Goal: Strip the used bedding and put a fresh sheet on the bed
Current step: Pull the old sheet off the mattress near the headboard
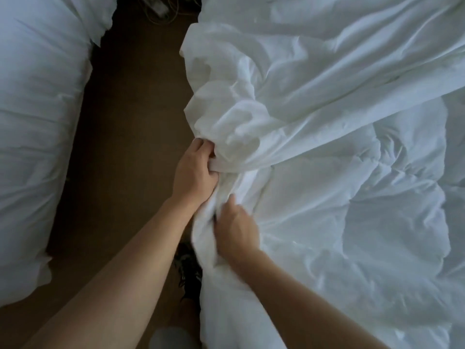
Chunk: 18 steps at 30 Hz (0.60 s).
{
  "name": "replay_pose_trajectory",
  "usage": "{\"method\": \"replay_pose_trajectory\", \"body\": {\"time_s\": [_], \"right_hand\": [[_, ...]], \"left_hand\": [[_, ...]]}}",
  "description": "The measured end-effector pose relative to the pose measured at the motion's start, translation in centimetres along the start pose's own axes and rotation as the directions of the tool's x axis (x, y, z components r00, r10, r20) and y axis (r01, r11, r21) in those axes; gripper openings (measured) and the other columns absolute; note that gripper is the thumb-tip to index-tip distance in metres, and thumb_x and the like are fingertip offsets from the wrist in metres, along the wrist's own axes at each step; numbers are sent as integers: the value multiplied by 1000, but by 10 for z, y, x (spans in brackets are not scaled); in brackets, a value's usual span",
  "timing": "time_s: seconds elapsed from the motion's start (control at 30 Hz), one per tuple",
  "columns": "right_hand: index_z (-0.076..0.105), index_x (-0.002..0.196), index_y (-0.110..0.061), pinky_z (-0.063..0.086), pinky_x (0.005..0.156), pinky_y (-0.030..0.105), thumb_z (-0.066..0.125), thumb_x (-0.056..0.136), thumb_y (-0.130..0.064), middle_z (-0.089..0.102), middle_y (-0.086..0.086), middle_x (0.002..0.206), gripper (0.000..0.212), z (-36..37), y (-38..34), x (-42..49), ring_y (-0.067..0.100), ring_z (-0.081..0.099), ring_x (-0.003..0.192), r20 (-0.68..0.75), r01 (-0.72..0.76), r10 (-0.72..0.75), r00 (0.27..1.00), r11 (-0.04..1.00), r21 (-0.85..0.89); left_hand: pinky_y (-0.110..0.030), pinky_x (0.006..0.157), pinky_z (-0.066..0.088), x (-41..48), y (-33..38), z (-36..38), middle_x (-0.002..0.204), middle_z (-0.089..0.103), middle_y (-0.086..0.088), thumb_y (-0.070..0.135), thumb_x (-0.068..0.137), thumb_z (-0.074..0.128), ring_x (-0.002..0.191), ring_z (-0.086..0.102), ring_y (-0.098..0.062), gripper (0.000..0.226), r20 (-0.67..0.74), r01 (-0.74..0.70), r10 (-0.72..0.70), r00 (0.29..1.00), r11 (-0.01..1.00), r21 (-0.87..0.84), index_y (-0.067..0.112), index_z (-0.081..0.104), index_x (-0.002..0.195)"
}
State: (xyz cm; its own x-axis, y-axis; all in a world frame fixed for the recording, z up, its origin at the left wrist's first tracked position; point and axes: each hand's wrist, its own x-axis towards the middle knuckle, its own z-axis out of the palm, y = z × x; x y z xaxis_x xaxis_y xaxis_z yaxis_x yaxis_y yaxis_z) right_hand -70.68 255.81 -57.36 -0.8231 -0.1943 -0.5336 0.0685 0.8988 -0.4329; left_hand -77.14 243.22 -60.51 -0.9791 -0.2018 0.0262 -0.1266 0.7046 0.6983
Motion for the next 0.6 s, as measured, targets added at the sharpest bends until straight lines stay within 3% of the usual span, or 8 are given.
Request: {"method": "replay_pose_trajectory", "body": {"time_s": [0.07,0.17,0.2,0.3,0.4,0.47,0.53,0.6], "right_hand": [[50,120,-7,49,81,36,49,99,-19,60,16,118,25,-18,-20,12,30,65,104,412,197,-90,907,954,-224],[65,117,-3,57,89,36,60,98,-26,69,16,116,30,-95,-45,52,28,70,97,780,242,-80,620,966,-93],[66,120,-1,56,93,41,61,97,-27,70,16,116,35,-121,-55,67,29,70,101,732,209,-97,675,976,-63],[60,128,4,46,92,37,67,89,-46,65,16,112,63,-163,-66,131,34,62,106,180,100,-85,980,992,-80],[49,141,-6,41,103,39,57,83,-75,57,13,135,90,-144,-71,179,35,54,122,299,52,74,951,918,-392],[55,133,-4,45,94,35,59,93,-55,59,16,132,64,-104,-63,201,34,57,118,283,108,10,959,910,-400],[62,116,-2,44,77,29,56,95,-31,65,18,117,36,-91,-66,214,34,62,107,-43,68,-77,996,978,-195],[62,87,-10,35,65,21,54,91,-29,66,5,85,21,-119,-82,239,26,63,87,-502,84,-21,865,991,104]], "left_hand": [[-38,72,55,-2,-3,-3,108,63,-9,2,79,62,91,61,-28,31,-32,-16,17,999,999,35,5,67,109],[-39,73,54,-7,-6,5,106,61,-11,8,84,61,88,60,-28,24,5,33,-34,999,994,108,4,67,107],[-41,75,55,-9,-7,9,109,60,-12,11,86,62,91,60,-28,26,36,49,-54,998,991,127,5,67,111],[-47,69,57,-15,-7,19,109,59,-15,7,81,63,89,61,-34,28,40,97,-100,994,993,72,2,65,109],[-46,64,56,-17,-7,22,107,59,-14,8,80,59,88,60,-34,26,26,101,-103,994,992,73,3,65,105],[-46,66,57,-13,-9,22,107,58,-11,6,81,61,92,59,-32,27,23,150,-153,988,984,101,4,64,108],[-46,62,55,-5,-8,16,98,55,-10,2,76,64,87,57,-31,23,-24,166,-165,986,979,117,4,63,98],[-43,57,53,15,0,7,90,54,-12,0,68,68,81,55,-34,23,-133,141,-130,983,986,84,5,61,89]]}}
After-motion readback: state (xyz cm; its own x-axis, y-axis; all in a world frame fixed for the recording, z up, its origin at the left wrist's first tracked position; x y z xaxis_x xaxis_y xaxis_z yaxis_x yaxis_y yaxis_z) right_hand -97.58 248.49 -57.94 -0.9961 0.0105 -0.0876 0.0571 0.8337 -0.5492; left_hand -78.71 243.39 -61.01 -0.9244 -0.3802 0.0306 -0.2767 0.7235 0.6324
